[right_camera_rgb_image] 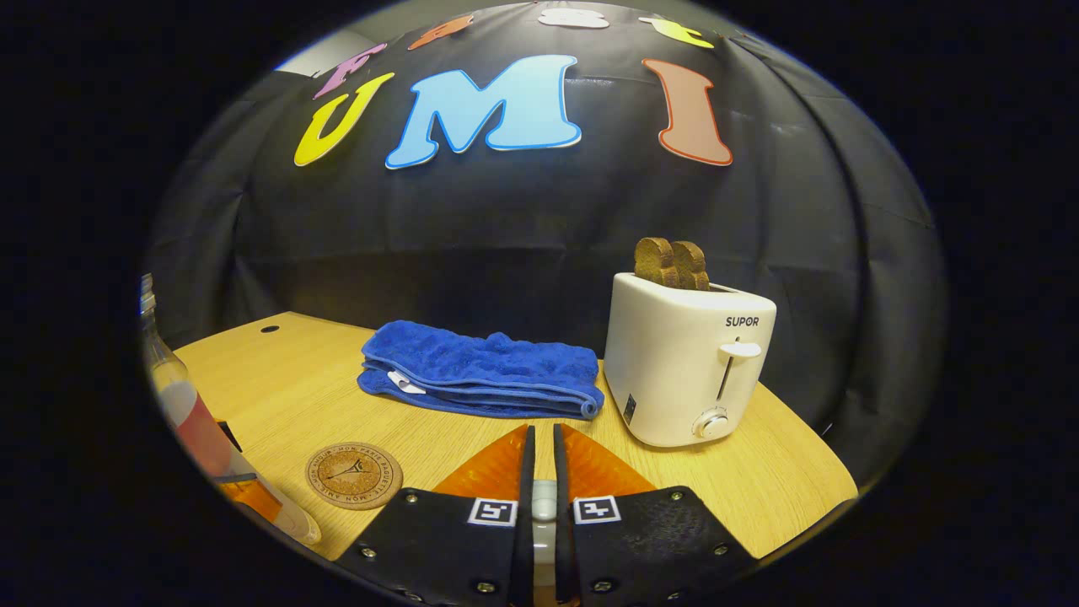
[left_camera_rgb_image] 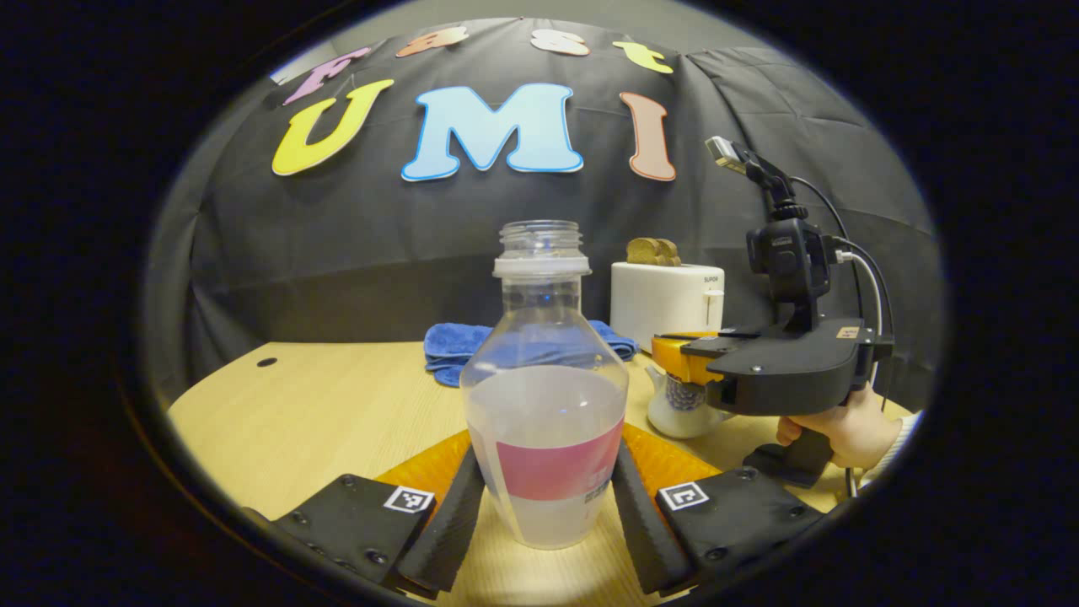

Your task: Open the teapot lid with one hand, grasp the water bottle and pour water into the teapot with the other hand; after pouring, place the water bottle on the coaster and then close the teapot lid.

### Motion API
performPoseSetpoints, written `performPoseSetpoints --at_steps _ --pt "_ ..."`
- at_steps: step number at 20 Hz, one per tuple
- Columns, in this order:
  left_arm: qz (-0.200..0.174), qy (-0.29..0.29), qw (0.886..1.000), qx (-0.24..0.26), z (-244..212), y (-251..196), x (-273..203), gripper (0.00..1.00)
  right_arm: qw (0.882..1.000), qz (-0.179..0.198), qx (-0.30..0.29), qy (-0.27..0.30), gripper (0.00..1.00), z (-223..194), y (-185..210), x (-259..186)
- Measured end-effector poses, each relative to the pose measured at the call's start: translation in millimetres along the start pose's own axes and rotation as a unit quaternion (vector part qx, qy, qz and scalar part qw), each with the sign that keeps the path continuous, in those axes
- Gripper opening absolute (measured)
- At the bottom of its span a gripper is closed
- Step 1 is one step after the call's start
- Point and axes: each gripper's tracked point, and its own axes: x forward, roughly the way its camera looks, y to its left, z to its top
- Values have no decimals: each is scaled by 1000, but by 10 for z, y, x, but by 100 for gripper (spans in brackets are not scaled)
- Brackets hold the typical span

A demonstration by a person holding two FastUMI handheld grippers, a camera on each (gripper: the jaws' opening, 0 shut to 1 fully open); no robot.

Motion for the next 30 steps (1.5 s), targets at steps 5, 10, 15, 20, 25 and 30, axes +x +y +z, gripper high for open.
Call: performPoseSetpoints --at_steps 5,10,15,20,25,30 --pt "-9 -5 1000 -9 5 22 2 86 1000 6 0 -24 10 123 23 -58" --pt "-9 2 1000 -6 54 97 59 84 998 12 16 -58 10 443 -17 -228" --pt "-7 14 995 100 259 179 119 84 997 8 26 -67 10 635 -240 -489" --pt "-24 78 971 226 84 41 382 84 998 -10 35 -58 10 581 -656 -812" --pt "-20 102 924 368 82 -138 637 84 997 -31 46 -45 10 364 -1081 -1081" --pt "-28 127 864 487 44 -341 896 84 995 -59 59 -48 10 221 -1472 -1194"
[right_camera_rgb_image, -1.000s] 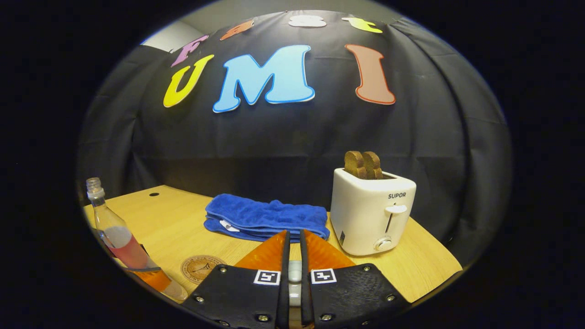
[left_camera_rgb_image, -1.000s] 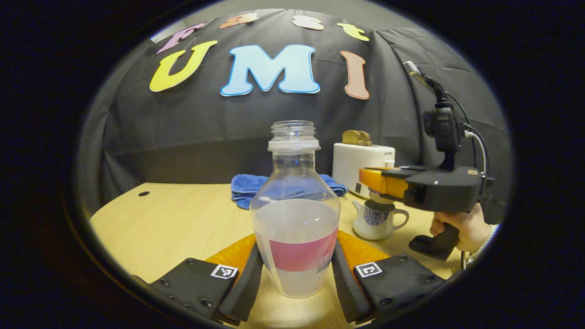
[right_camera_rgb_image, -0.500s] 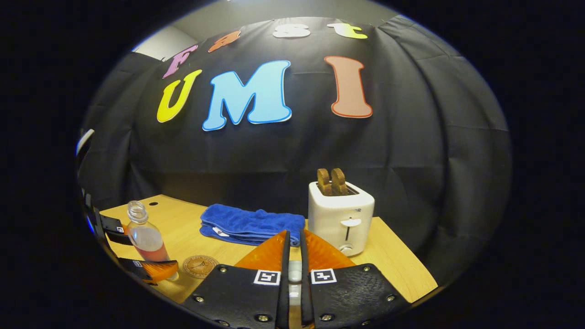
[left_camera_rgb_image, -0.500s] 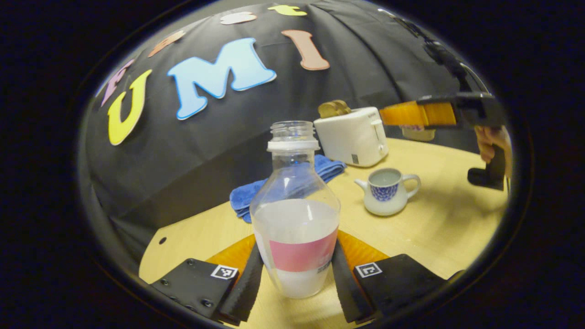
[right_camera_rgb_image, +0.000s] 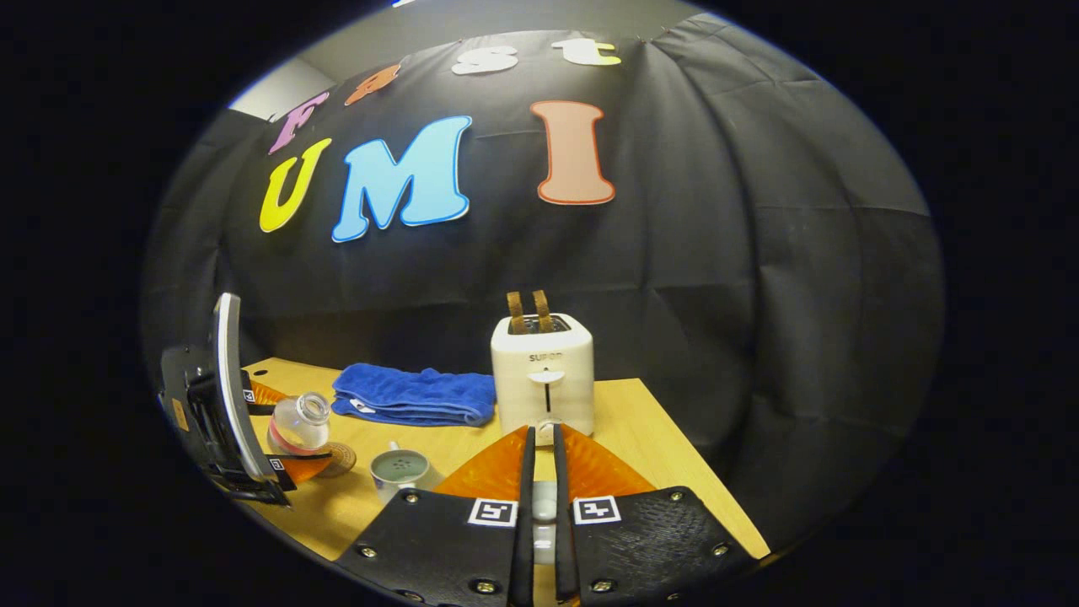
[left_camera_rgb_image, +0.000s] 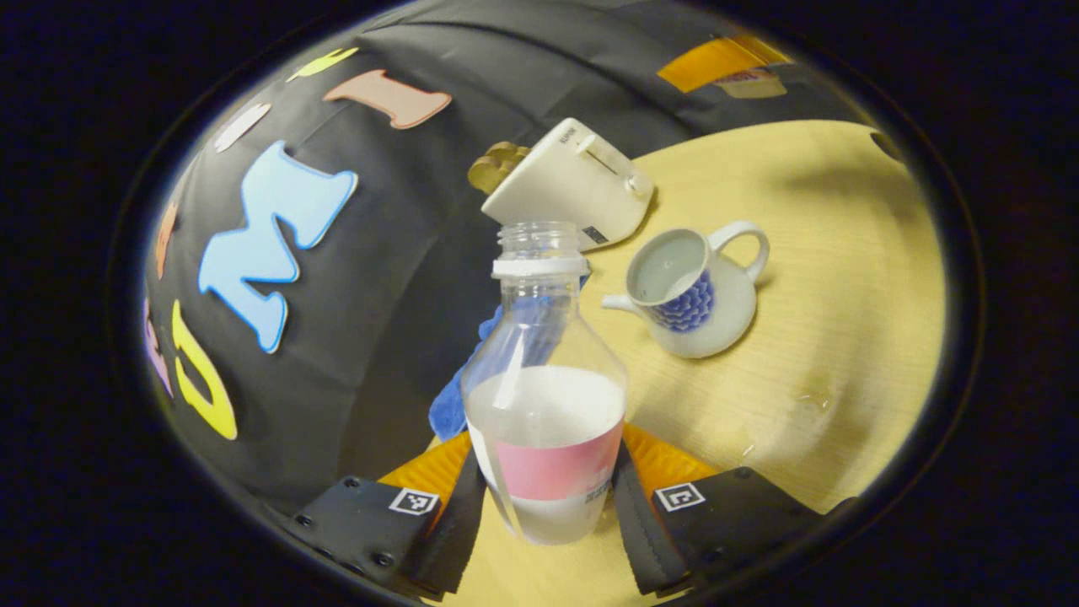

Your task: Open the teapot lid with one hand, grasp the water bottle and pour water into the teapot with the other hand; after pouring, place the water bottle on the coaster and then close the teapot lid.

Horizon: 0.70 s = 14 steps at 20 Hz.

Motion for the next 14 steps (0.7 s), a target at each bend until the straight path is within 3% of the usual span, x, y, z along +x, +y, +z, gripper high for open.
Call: performPoseSetpoints --at_steps 4,8,14 --pt "-1 19 995 93 131 55 121 84 1000 -10 12 10 10 -113 -203 16" --pt "-10 54 984 171 71 99 211 84 1000 -14 12 9 10 -123 -267 0" --pt "-21 83 954 287 157 154 120 85 1000 -13 15 16 10 -160 -281 -2"
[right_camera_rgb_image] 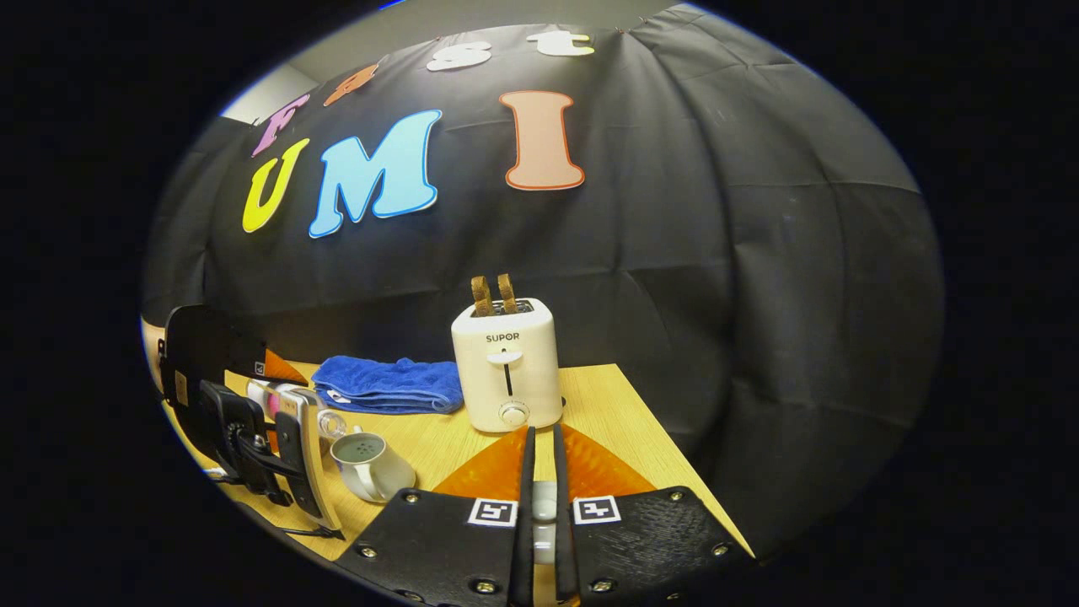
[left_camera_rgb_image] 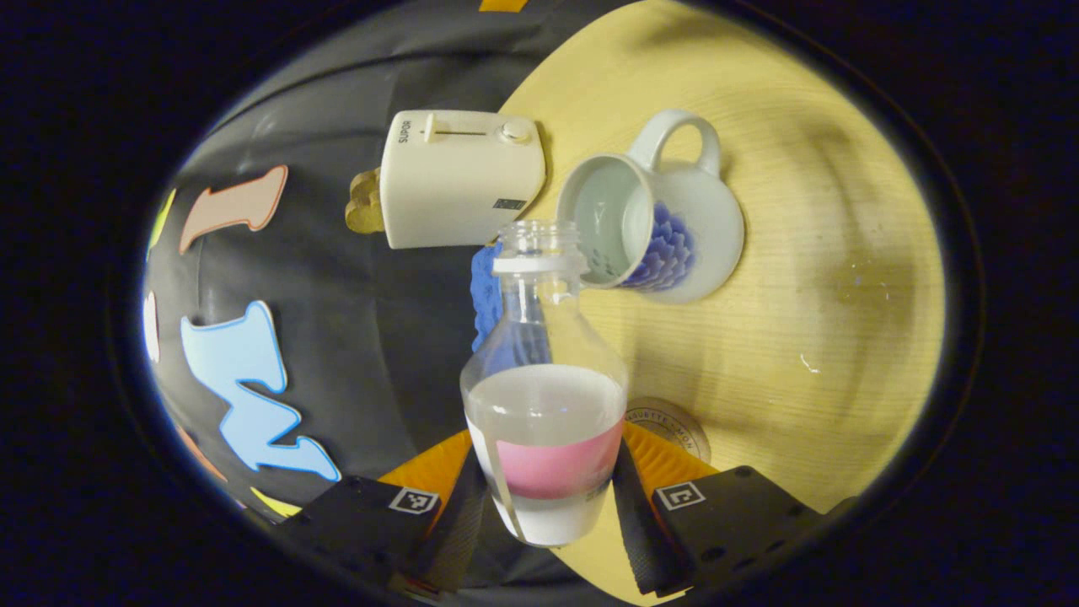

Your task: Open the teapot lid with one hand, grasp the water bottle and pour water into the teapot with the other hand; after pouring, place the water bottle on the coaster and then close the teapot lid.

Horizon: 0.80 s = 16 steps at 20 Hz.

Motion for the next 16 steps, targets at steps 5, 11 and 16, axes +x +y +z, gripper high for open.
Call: performPoseSetpoints --at_steps 5,11,16 --pt "7 13 997 77 66 96 -86 85 1000 0 2 2 10 -18 -6 -9" --pt "10 40 989 143 39 220 -106 84 1000 2 0 -3 10 31 9 -31" --pt "29 52 982 182 64 381 -173 85 1000 3 0 -3 10 36 1 -41"
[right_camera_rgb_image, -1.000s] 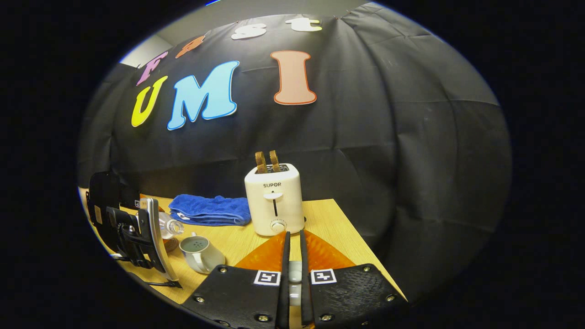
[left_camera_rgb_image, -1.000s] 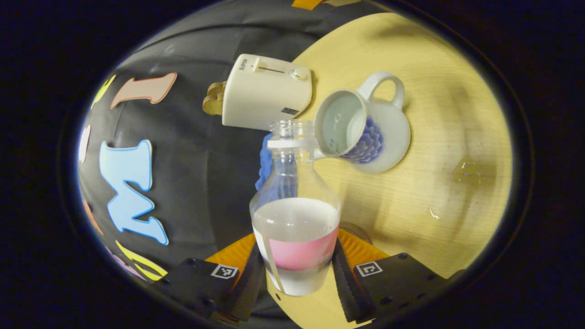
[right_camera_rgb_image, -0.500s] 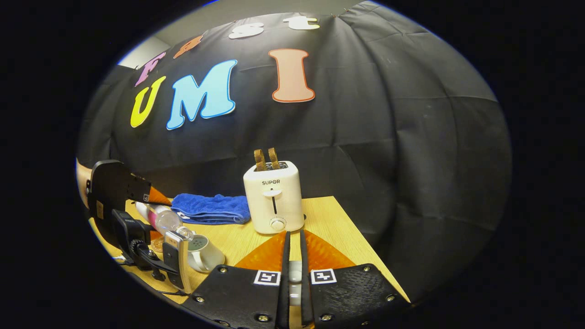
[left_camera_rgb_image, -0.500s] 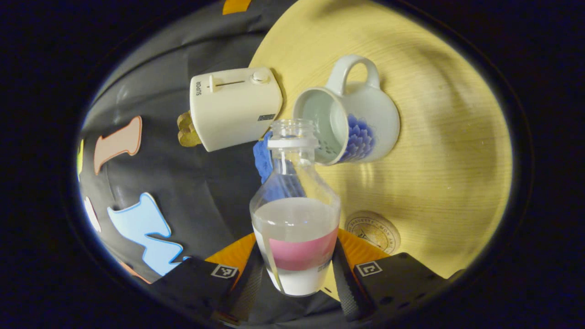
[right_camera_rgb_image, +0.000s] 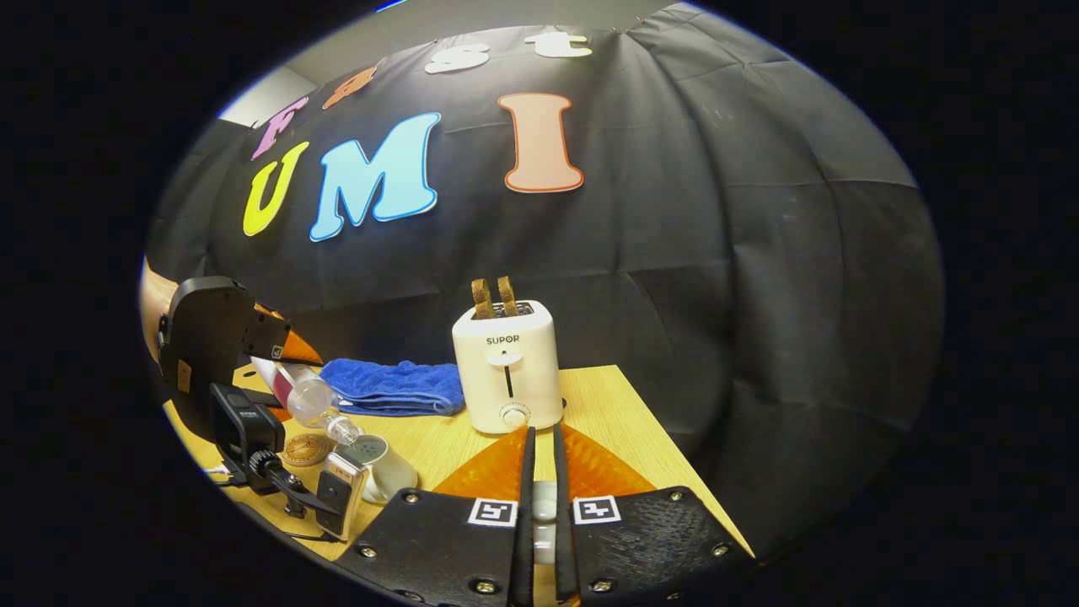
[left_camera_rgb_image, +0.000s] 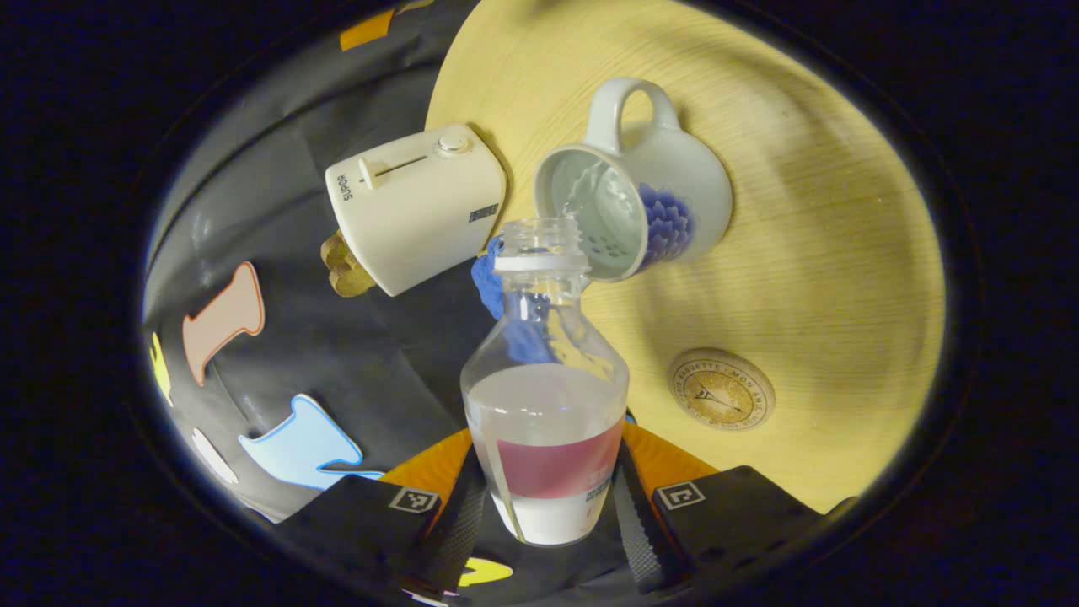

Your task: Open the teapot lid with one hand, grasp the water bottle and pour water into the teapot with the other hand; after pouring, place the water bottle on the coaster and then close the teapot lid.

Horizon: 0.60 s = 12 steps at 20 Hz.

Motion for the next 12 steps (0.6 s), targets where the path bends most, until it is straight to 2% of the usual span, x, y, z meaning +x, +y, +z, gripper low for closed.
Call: performPoseSetpoints --at_steps 12 --pt "-1 31 996 79 -41 176 -89 84 1000 -10 -5 -8 10 53 -64 -20"
